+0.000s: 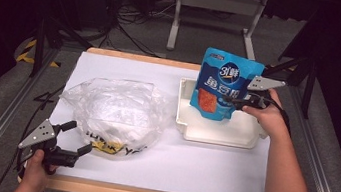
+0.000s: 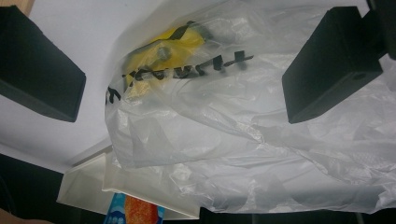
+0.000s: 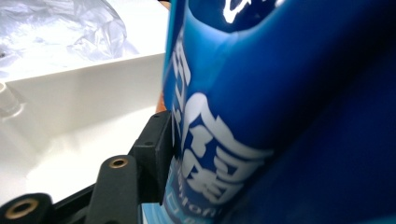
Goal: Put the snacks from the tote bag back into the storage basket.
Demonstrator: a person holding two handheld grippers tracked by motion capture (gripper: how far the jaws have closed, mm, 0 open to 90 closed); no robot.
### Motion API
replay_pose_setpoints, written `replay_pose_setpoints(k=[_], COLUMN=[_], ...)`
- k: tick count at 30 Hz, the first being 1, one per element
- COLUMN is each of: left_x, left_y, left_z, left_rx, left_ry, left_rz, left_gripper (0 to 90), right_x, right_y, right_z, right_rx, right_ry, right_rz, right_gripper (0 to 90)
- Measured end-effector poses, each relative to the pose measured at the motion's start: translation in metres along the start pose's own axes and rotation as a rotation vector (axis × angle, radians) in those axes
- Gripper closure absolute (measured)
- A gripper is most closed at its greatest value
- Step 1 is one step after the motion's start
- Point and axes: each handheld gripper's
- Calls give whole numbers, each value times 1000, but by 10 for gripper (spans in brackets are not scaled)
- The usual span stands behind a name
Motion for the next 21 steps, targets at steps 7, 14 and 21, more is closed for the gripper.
replay_pose_setpoints(k=[7, 14, 21], left_x=[0, 0, -1], left_y=[0, 0, 0], left_z=[0, -1, -2], left_rx=[2, 3, 4], left_ry=[-7, -1, 2], left_rz=[0, -2, 0], left_gripper=[3, 3, 3], right_x=[4, 3, 1], right_y=[2, 1, -2], right_z=[7, 10, 21], right_rx=[15, 20, 28], right_ry=[-10, -7, 14], right_rz=[-3, -23, -93], right_gripper=[410, 318, 222])
Point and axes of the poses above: each handheld gripper's, and its own axes: z roughly backward along the jaws, x roughly out of its underside, y roughly to its right, and after that the axes turned 9 degrees about x, right-handed
